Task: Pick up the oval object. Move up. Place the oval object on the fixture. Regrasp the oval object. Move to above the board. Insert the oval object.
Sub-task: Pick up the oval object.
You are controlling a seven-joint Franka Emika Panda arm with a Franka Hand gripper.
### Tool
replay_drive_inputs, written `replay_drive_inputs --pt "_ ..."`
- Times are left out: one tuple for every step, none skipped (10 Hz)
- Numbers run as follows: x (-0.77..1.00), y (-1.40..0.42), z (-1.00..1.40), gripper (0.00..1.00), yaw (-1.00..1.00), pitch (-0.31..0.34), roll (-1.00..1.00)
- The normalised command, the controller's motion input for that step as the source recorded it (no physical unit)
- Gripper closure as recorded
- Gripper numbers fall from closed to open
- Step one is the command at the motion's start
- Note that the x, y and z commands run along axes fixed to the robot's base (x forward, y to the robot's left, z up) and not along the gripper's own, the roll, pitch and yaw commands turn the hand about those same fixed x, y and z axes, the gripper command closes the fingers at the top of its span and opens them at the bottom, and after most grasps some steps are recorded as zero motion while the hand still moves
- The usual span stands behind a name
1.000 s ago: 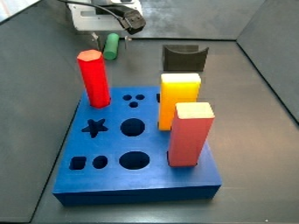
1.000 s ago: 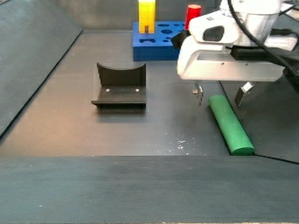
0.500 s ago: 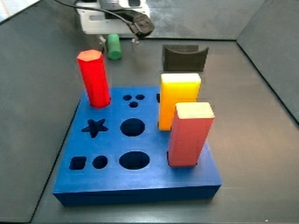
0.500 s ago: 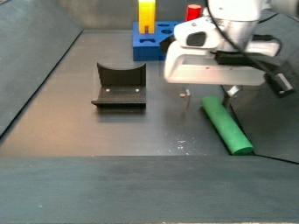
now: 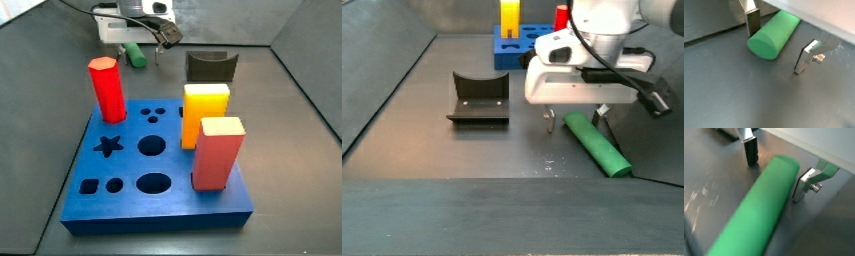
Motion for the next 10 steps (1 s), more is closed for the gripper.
replay_drive_inputs --pt "0.0 0.03 -0.29 0.0 0.93 -0.23 -0.12" --pt "0.0 0.0 0.0 1.0 0.0 0.0 0.0" --pt "0.0 0.0 0.0 1.0 0.0 0.0 0.0" --pt "0.0 0.0 0.0 1.0 0.0 0.0 0.0" --pt "0.0 0.0 0.0 1.0 0.0 0.0 0.0" --pt "0.0 0.0 0.0 1.0 0.0 0.0 0.0" --pt "0.0 0.0 0.0 1.0 0.0 0.0 0.0" --pt "0.0 0.0 0.0 1.0 0.0 0.0 0.0" --pt "0.0 0.0 0.0 1.0 0.0 0.0 0.0" --pt "0.0 0.0 0.0 1.0 0.0 0.0 0.0"
